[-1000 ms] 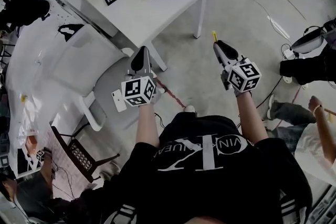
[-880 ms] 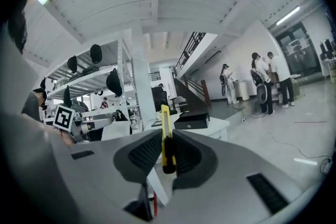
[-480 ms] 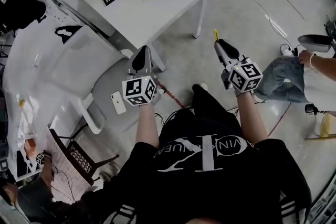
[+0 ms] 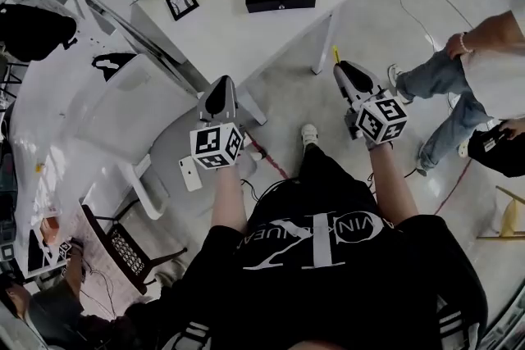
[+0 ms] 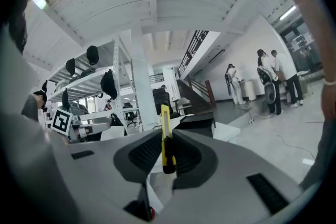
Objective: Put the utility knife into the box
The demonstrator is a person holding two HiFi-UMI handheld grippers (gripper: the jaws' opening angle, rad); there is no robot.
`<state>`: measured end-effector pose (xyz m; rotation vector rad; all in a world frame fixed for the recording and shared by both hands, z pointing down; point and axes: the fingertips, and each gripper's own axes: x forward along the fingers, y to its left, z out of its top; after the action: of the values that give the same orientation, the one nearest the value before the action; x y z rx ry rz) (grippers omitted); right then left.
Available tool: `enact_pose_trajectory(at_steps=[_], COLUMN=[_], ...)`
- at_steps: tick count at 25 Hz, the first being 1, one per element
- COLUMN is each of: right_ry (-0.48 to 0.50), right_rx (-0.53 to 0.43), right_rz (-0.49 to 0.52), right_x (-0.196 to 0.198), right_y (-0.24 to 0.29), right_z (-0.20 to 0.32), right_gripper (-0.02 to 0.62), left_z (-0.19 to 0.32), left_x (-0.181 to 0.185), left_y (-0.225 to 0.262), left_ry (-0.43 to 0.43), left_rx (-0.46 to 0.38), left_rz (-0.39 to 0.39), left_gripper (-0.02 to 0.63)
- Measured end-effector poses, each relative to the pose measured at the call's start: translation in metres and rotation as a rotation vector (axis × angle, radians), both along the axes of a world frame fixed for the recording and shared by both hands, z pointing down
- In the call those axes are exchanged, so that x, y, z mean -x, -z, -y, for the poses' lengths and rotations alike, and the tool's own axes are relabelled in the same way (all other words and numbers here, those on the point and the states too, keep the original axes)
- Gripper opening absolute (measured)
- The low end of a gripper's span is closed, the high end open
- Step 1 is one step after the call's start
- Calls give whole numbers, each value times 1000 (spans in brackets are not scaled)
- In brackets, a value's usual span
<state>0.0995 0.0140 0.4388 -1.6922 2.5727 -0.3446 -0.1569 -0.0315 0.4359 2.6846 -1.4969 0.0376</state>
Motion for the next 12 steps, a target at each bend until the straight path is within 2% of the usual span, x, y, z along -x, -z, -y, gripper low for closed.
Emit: enact_pose_trajectory(at_steps=[12], right_ry=[76], right_rx=[37], right_rz=[-10], right_x=[-13], right_y=[-7], right_z=[102], right_gripper=[69], left_z=[90], left_x=[-22], left_y=[-7], left_ry=[34], left_rx=[28], left_rz=[1], left_gripper=[11])
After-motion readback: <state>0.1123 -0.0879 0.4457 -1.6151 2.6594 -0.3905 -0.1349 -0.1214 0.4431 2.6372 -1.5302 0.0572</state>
